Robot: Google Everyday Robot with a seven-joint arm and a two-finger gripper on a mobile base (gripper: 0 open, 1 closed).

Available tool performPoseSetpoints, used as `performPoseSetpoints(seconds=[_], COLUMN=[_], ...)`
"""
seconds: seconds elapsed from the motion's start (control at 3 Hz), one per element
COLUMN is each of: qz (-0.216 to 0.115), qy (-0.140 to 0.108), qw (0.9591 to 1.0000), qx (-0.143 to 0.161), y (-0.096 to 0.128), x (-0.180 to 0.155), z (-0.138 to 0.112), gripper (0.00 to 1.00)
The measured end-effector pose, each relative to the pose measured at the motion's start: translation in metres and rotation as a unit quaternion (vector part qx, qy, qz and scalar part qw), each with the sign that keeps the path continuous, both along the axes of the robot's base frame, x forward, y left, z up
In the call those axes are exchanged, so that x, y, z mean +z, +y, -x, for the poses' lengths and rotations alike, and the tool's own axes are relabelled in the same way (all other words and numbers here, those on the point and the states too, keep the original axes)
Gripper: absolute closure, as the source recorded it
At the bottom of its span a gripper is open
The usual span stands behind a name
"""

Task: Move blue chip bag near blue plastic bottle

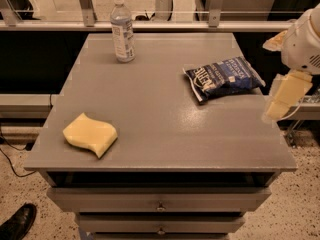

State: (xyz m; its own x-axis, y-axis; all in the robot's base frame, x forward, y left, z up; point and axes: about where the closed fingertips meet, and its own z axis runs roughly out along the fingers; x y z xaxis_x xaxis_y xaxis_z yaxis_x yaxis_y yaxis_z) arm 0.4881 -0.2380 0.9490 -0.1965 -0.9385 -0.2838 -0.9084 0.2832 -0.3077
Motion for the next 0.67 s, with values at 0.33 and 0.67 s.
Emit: performPoseSetpoints(seconds=[0.33, 0.67], qz=[-0.023, -0.053], qy=[-0.036, -0.067], qw=[0.9991, 0.9963], qx=[0.006, 0.005], y=[-0.010, -0.013], x=[-0.021, -0.058], z=[-0.050, -0.111], gripper=[0.00, 0.00])
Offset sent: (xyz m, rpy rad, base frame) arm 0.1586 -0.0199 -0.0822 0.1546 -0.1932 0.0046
